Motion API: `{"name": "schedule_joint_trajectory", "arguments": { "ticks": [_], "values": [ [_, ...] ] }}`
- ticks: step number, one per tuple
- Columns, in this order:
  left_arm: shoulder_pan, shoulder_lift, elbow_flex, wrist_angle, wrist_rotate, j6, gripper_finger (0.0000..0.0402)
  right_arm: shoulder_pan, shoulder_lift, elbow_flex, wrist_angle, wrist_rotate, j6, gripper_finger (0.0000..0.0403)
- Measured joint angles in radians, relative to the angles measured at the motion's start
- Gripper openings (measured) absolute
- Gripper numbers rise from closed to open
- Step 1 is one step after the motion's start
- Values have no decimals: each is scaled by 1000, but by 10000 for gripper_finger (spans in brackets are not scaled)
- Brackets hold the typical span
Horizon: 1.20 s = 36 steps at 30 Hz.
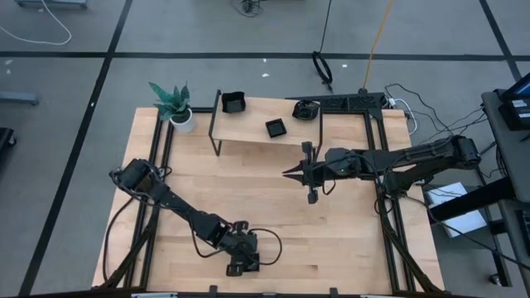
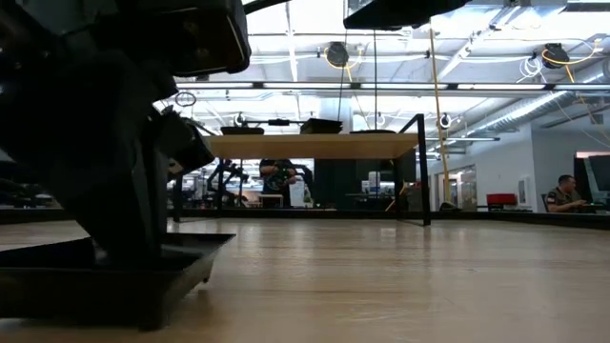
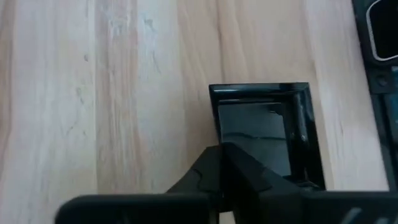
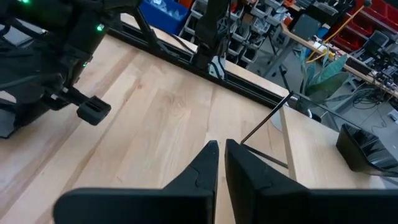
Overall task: Pick & Place Mini shaped plates
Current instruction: Stack the black square plate on top of the other black square plates on the shelf
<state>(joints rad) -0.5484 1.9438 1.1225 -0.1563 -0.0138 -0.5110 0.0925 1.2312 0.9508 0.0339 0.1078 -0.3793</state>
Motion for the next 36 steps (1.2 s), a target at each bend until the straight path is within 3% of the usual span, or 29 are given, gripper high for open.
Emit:
{"name": "schedule_joint_trajectory", "arguments": {
  "ticks": [5,10,17,20,24,27,32,36],
  "values": [
    [13,-36,-1,-6,9,0,14,0,0,0,0,0,1,20],
    [33,-152,-3,-46,-80,79,5,0,-13,0,-2,0,23,20],
    [134,-411,-2,-78,-395,251,7,1,-108,0,-15,1,25,20],
    [232,-526,0,-73,-473,297,5,1,-159,0,-16,18,26,20],
    [438,-618,15,-97,-330,337,7,1,-216,0,-39,90,10,20],
    [609,-616,101,-181,-202,343,5,1,-242,0,-71,143,0,20],
    [816,-509,272,-285,-41,374,4,1,-255,0,-102,154,-4,20],
    [891,-401,387,-339,49,435,6,0,-255,0,-129,154,-21,20]
  ]
}}
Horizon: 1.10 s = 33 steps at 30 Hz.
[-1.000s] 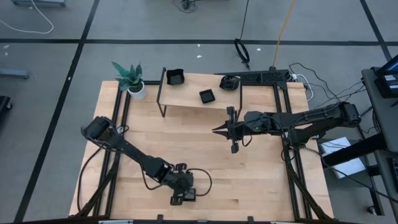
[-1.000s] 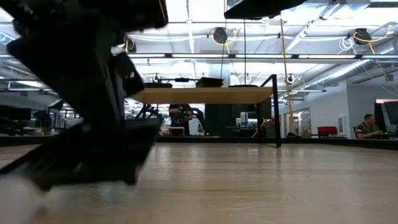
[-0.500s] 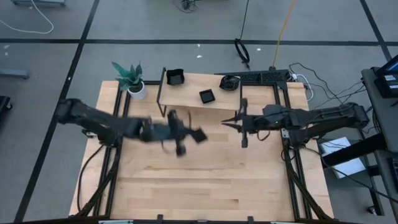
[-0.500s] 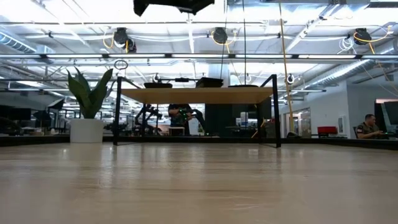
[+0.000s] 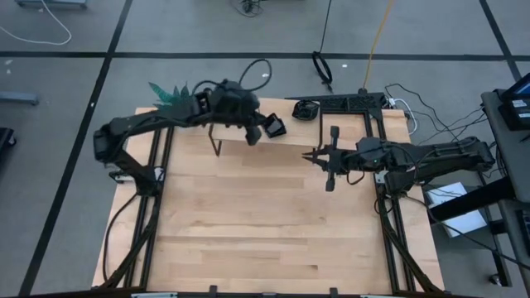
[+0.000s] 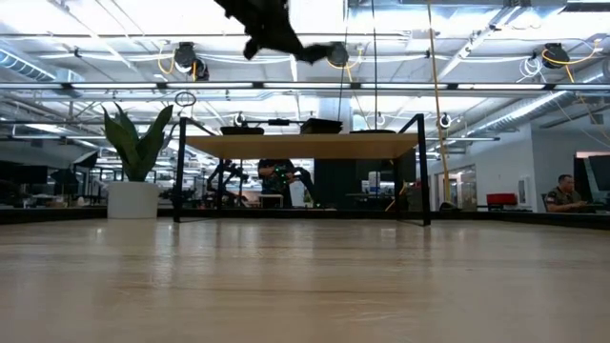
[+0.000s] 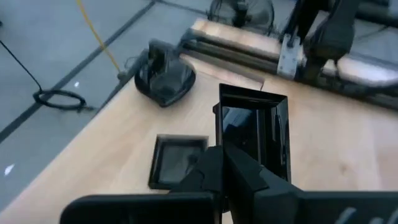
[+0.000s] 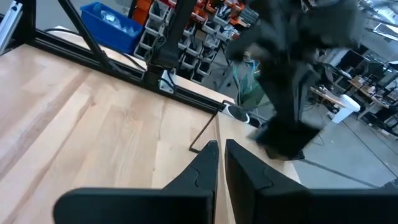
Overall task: Pick & Place Mini shaped plates
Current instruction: Stack the black square plate on top of the other black square plates on the shelf
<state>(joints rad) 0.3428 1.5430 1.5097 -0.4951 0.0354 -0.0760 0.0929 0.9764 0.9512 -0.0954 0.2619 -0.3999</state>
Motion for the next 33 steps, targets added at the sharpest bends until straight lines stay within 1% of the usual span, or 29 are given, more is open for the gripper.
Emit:
{"name": "schedule_joint_trajectory", "arguments": {
  "ticks": [2,5,10,14,17,21,24,26,30,33],
  "values": [
    [20,45,21,-9,31,40,4,0,0,0,-1,0,-1,20],
    [54,101,17,-19,69,69,5,0,0,0,0,0,-6,20],
    [100,171,19,20,20,65,6,0,0,0,0,-1,-21,20],
    [117,210,19,39,75,63,7,0,0,0,-1,0,-25,20],
    [115,218,19,39,78,68,13,0,0,0,-1,-1,-31,20],
    [118,219,19,39,77,72,4,0,0,0,0,-1,-32,20],
    [118,218,19,33,78,70,9,0,0,0,0,-1,-32,20],
    [119,214,19,23,79,70,13,0,0,0,0,-1,-32,20],
    [126,212,19,-12,80,71,5,0,0,0,0,-1,-32,20],
    [134,212,19,-37,80,62,9,0,0,0,0,-1,-32,20]
  ]
}}
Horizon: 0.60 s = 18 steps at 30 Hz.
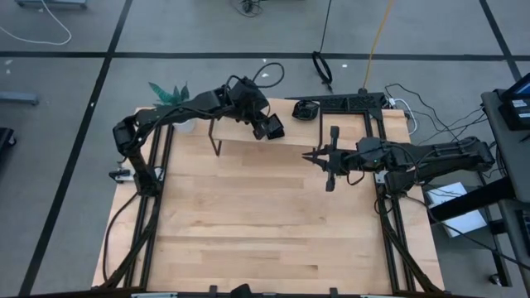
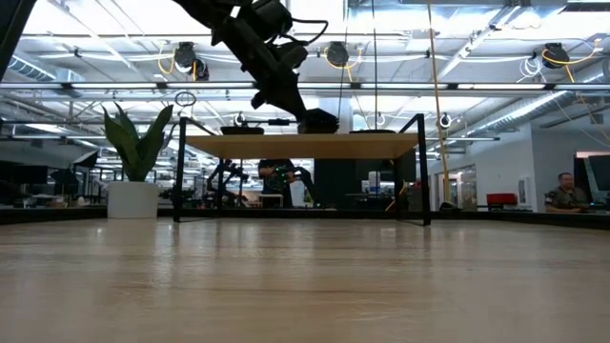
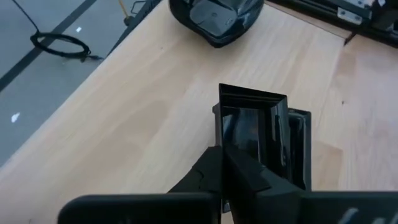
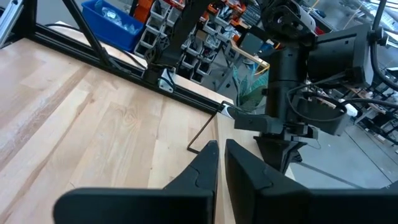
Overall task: Pick & Place Mini shaped plates
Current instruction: Stack the black square plate on top of the other black square plates on the shelf
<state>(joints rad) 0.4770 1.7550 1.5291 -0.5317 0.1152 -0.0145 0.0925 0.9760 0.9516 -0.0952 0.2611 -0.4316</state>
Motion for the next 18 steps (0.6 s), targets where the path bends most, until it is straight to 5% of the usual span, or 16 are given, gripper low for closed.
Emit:
{"name": "schedule_joint_trajectory", "arguments": {
  "ticks": [18],
  "values": [
    [1,-5,0,9,32,-28,54,0,0,0,0,0,0,20]
  ]
}}
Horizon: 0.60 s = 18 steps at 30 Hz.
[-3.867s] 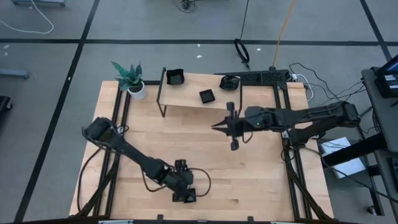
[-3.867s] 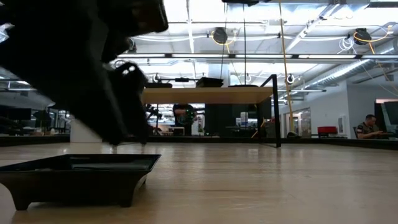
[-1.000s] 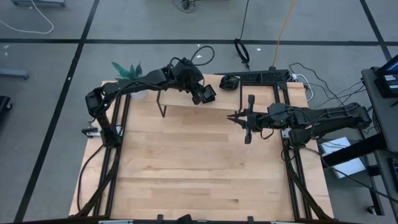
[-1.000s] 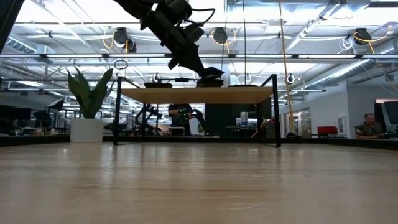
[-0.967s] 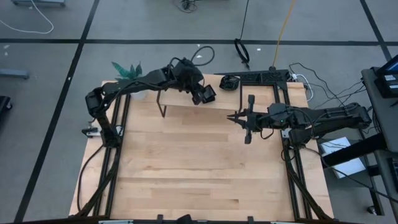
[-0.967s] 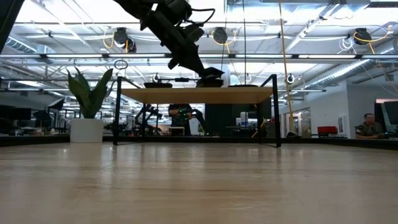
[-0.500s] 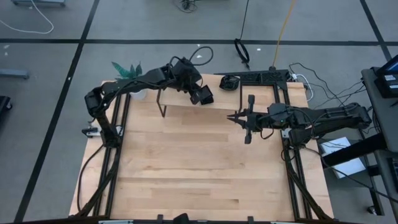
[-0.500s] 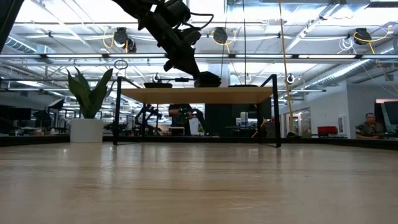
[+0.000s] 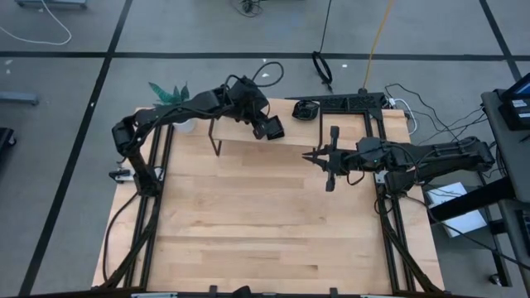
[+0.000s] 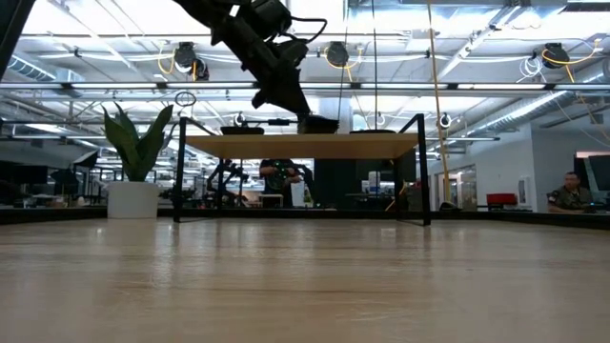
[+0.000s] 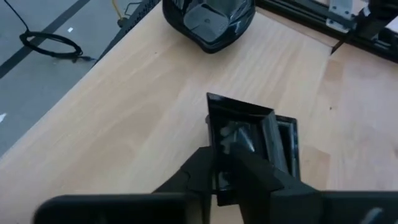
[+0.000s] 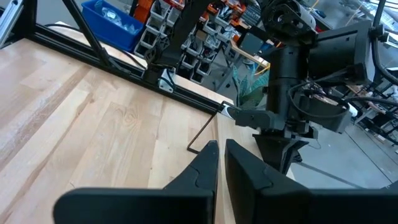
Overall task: Pick & Place Mini shaped plates
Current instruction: Stack the black square plate on top of the other black square plates on the shelf
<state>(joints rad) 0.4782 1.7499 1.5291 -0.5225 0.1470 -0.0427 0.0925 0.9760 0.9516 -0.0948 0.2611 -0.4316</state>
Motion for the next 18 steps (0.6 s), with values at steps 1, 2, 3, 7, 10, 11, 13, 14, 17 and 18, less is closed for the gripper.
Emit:
{"name": "schedule_joint_trajectory", "arguments": {
  "ticks": [1,2,3,7,10,11,13,14,17,18],
  "values": [
    [-1,-3,0,0,0,0,65,0,0,0,0,0,0,20],
    [-2,-8,0,0,0,0,77,0,0,0,0,0,0,20],
    [-2,-13,0,-1,-3,0,90,0,0,0,0,1,0,20],
    [-12,-35,0,1,-76,35,142,0,0,0,0,2,0,20],
    [-27,-49,0,21,-192,79,173,0,0,0,0,2,0,20],
    [-33,-51,0,39,-224,86,182,0,0,0,0,2,0,20],
    [-47,-51,0,58,-242,90,195,0,0,0,0,3,0,20],
    [-53,-50,0,55,-240,94,201,0,0,0,0,3,0,20],
    [-77,-35,1,38,-228,134,208,0,0,0,0,3,0,20],
    [-83,-29,1,25,-228,140,208,0,0,0,0,3,0,20]
  ]
}}
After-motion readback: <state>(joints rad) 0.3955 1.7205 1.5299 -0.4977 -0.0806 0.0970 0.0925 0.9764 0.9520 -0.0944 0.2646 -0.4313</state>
